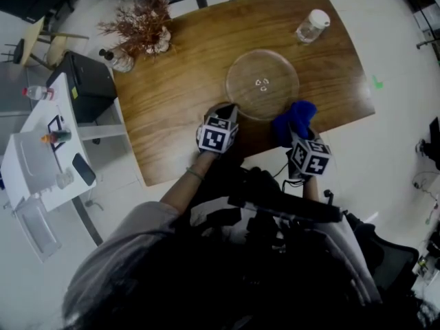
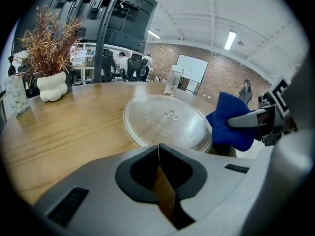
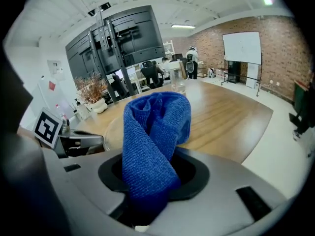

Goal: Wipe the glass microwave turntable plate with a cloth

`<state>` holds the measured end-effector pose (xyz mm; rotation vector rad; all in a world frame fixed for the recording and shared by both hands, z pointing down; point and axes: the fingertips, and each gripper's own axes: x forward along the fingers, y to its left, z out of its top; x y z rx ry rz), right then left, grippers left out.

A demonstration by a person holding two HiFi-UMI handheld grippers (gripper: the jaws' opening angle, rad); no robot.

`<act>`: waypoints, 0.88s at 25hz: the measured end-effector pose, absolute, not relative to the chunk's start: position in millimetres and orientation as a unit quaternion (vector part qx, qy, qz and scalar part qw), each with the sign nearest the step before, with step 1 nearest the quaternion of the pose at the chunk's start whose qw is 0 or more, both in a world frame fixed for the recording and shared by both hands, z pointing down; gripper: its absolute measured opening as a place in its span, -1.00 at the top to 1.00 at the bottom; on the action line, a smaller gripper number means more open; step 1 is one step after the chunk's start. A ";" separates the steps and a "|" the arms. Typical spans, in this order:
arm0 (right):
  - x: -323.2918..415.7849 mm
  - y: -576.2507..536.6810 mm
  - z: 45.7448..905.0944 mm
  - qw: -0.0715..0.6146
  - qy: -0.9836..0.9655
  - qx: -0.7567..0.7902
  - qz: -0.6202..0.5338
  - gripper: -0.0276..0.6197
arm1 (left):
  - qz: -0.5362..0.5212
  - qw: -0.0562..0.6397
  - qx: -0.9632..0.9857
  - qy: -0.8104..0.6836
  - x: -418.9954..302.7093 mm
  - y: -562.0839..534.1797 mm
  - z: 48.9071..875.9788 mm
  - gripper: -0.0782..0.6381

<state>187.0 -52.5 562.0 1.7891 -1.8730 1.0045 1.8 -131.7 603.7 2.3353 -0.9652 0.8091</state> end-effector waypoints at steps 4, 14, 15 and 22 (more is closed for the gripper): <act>188.3 -49.9 548.3 0.138 -0.665 0.639 0.360 0.41 | 0.251 0.282 0.849 -0.370 -0.8 -130.8 598.9 0.77; 192.9 -21.8 530.1 0.108 -0.690 0.627 0.346 0.41 | 0.200 0.307 0.854 -0.370 12.5 -99.6 568.6 0.77; 192.4 -17.8 529.3 0.107 -0.693 0.623 0.346 0.41 | 0.195 0.302 0.857 -0.369 16.1 -96.0 562.2 0.77; 188.0 16.3 520.9 0.108 -0.724 0.596 0.330 0.41 | 0.168 0.268 0.873 -0.371 32.3 -58.5 524.6 0.77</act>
